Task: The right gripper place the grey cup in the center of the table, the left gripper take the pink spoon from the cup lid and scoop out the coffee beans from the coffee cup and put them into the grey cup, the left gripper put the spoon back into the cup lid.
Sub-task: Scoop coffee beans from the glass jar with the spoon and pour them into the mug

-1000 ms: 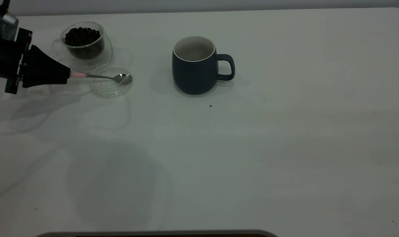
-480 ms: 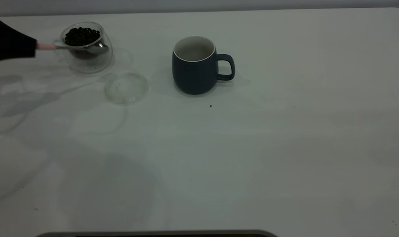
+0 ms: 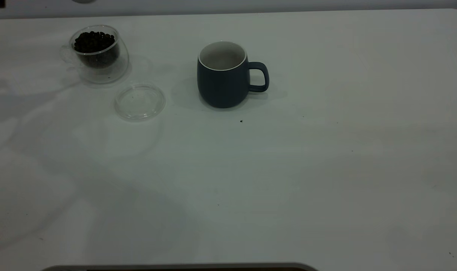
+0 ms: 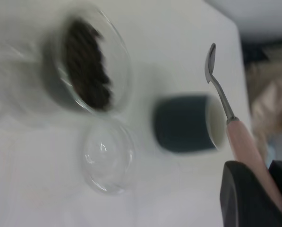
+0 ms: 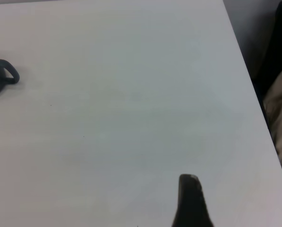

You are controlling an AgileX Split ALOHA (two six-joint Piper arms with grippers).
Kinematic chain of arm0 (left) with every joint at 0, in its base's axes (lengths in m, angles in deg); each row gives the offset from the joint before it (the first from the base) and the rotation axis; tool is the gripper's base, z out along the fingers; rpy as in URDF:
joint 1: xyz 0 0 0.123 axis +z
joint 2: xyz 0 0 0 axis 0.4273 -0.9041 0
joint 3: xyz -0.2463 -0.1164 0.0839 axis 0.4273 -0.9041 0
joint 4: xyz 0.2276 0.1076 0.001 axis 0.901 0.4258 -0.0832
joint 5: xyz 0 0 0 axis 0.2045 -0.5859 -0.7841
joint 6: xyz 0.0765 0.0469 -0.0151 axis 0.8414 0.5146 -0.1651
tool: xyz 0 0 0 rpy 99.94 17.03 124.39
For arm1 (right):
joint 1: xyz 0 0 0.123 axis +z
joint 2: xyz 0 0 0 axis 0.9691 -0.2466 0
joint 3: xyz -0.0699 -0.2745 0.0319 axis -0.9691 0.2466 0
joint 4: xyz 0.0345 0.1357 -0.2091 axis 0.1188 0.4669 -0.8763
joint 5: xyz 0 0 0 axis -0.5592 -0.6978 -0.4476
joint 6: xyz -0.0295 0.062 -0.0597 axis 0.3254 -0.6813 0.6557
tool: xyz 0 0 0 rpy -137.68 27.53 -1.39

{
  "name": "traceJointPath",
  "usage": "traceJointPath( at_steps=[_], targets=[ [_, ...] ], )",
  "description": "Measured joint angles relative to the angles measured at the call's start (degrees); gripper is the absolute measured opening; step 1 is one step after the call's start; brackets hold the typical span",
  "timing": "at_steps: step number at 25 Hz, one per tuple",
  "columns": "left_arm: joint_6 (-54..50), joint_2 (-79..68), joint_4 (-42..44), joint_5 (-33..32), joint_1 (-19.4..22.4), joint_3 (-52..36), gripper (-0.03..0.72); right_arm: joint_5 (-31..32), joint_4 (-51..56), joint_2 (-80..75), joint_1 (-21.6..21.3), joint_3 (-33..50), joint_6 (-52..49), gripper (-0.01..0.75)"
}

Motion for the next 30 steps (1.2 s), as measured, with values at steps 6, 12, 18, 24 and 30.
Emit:
traceJointPath(
  at_steps=[6, 12, 18, 24, 30],
  targets=[
    [-0.8, -0.2, 2.0, 9.5, -0.1, 0.1, 0.135, 0.0, 0.1, 0.0, 0.0, 0.0, 0.0, 0.565],
    [-0.8, -3.5, 2.1, 11.3, -0.2, 0.2, 0.135, 0.0, 0.1, 0.0, 0.0, 0.0, 0.0, 0.565],
    [-0.9, -7.4, 1.9, 9.9, -0.4, 0.2, 0.135, 0.0, 0.1, 0.0, 0.0, 0.0, 0.0, 0.565],
    [-0.9, -9.1, 1.2, 9.2, -1.7, 0.2, 0.135, 0.0, 0.1, 0.0, 0.0, 0.0, 0.0, 0.565],
    [-0.9, -9.7, 0.1, 10.5, -3.1, 0.2, 0.135, 0.0, 0.1, 0.0, 0.0, 0.0, 0.0, 0.565]
  ],
)
